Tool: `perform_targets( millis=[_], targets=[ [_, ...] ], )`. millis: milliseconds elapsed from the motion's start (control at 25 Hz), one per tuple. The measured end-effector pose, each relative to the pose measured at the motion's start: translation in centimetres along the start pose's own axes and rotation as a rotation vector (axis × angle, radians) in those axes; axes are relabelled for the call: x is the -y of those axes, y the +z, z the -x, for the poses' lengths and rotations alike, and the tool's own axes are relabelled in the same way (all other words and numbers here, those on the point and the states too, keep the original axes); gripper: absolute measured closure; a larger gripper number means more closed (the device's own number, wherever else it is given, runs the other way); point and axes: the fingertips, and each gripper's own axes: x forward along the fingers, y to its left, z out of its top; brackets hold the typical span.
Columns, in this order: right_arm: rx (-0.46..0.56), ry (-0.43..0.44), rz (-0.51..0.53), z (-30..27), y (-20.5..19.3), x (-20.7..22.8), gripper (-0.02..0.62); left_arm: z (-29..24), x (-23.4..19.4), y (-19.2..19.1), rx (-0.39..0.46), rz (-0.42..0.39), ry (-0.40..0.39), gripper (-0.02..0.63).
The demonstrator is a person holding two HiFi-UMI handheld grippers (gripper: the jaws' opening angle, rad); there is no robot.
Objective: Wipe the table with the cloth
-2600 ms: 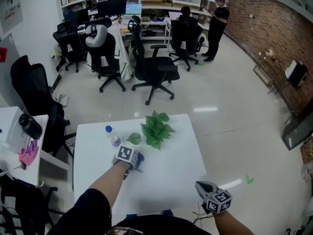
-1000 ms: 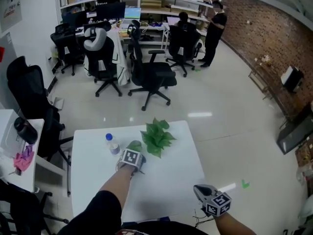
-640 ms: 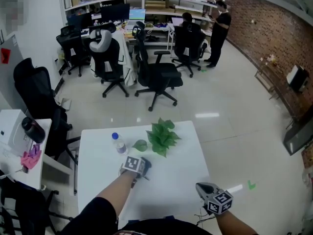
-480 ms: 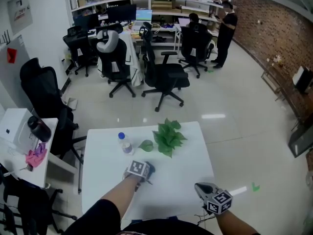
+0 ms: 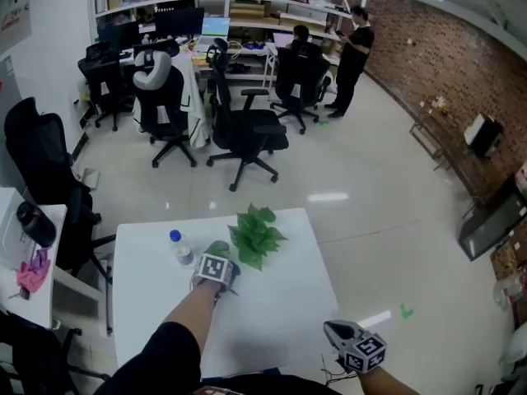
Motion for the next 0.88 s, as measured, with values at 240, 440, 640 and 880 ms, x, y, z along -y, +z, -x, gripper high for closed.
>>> perform_targets(
  millis=[240, 440, 640, 880],
  targets=[
    [0.042, -0.031, -0.025, 2.8, 0.1, 2.1, 0.583, 3.0, 3.0, -1.5, 0.083, 0.054, -0.051, 0.483],
    [0.081, 0.025, -0.006, 3.2, 0.6, 2.1, 0.583, 7.6, 5.8, -5.1, 0.156, 0.081, -0.056, 0.483],
    [0.098, 0.097, 0.066, 3.3, 1.5, 2.0, 0.583, 11.7, 10.9, -9.0, 0.243, 0.137, -0.133, 0.483],
    [0.139, 0.152, 0.078, 4.9, 1.5, 2.1, 0.583, 13.1, 18.7, -11.1, 0.286, 0.078, -0.198, 0.483]
  ],
)
